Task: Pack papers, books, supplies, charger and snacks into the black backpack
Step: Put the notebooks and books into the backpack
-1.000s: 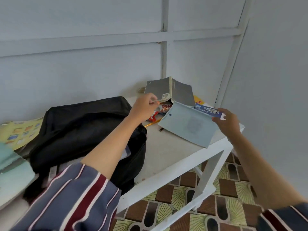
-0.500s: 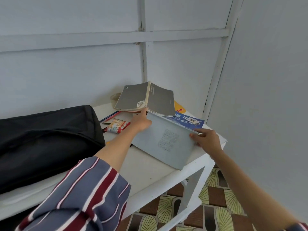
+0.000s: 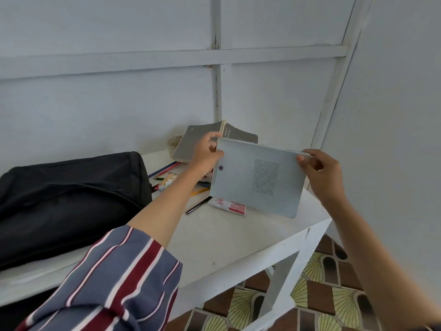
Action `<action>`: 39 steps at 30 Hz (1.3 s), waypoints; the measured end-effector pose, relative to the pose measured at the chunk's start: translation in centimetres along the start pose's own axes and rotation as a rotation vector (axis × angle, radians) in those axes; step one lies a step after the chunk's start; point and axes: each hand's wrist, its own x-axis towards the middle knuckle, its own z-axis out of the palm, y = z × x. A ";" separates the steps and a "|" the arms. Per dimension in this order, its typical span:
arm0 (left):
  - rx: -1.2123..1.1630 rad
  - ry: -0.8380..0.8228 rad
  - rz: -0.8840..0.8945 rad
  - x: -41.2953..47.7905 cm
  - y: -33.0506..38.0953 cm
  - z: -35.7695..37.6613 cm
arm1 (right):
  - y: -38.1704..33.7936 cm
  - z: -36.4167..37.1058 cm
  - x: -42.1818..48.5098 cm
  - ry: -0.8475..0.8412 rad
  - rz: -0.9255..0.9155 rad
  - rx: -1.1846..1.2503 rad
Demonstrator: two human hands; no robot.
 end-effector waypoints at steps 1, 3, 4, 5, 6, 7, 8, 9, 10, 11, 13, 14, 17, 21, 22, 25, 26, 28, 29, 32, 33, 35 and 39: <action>-0.037 0.023 0.017 0.0 0.4 -0.2 | -0.3 -0.1 0.5 0.005 -0.030 0.005; -0.110 0.060 0.041 -0.1 1.2 -0.5 | -1.0 -0.3 1.2 0.016 -0.072 0.044; -0.142 0.076 0.050 -0.2 1.5 -0.7 | -1.5 -0.4 1.4 0.014 -0.086 0.088; -0.171 0.092 0.061 -0.3 1.8 -0.9 | -1.9 -0.5 1.6 0.010 -0.103 0.137; -0.192 0.104 0.074 -0.5 2.2 -1.1 | -2.5 -0.6 1.6 0.005 -0.124 0.184; -0.208 0.112 0.093 -0.8 2.5 -1.3 | -3.0 -0.7 1.7 0.002 -0.138 0.221; -0.214 0.122 0.118 -1.0 2.9 -1.5 | -3.6 -0.7 1.7 0.003 -0.147 0.254; -0.218 0.134 0.149 -1.3 3.3 -1.7 | -4.2 -0.7 1.7 0.008 -0.157 0.279; -0.220 0.153 0.177 -1.5 3.6 -2.0 | -4.7 -0.6 1.6 0.017 -0.171 0.302; -0.224 0.177 0.206 -1.8 3.9 -2.3 | -5.3 -0.4 1.4 0.031 -0.183 0.321; -0.223 0.229 0.256 -2.5 4.3 -2.9 | -6.3 0.2 1.1 0.070 -0.194 0.365; -0.217 0.251 0.274 -3.0 4.4 -3.1 | -6.9 0.5 0.9 0.098 -0.190 0.388; -0.110 0.266 0.296 -4.7 4.5 -4.2 | -7.7 1.3 0.4 0.152 -0.138 0.473; -0.152 0.071 0.273 -7.6 4.2 -6.7 | -8.8 2.5 -1.0 0.168 -0.045 0.650; -0.196 0.019 0.268 -8.4 4.1 -7.5 | -9.4 2.9 -1.5 0.156 -0.029 0.705; -0.204 -0.012 0.234 -10.6 4.3 -10.3 | -11.1 4.4 -3.3 0.023 0.071 0.869; -0.238 0.000 0.191 -11.5 4.5 -11.3 | -11.6 4.9 -3.9 -0.068 0.103 0.906; -0.297 0.023 0.123 -13.1 4.4 -13.7 | -12.4 5.9 -5.6 -0.279 0.135 0.916; -0.302 0.028 0.098 -14.0 4.0 -15.0 | -12.7 6.6 -6.6 -0.367 0.158 0.902; -0.259 -0.043 0.007 -16.8 2.9 -19.1 | -13.2 9.3 -10.3 -0.525 0.254 0.846; -0.211 -0.085 -0.028 -17.7 2.5 -20.3 | -13.4 10.2 -11.6 -0.540 0.295 0.843; -0.113 -0.115 -0.114 -19.4 1.7 -22.5 | -13.8 11.6 -13.8 -0.523 0.385 0.848; 0.189 -0.072 -0.215 -22.4 -1.0 -25.9 | -13.5 12.6 -17.3 -0.511 0.572 0.810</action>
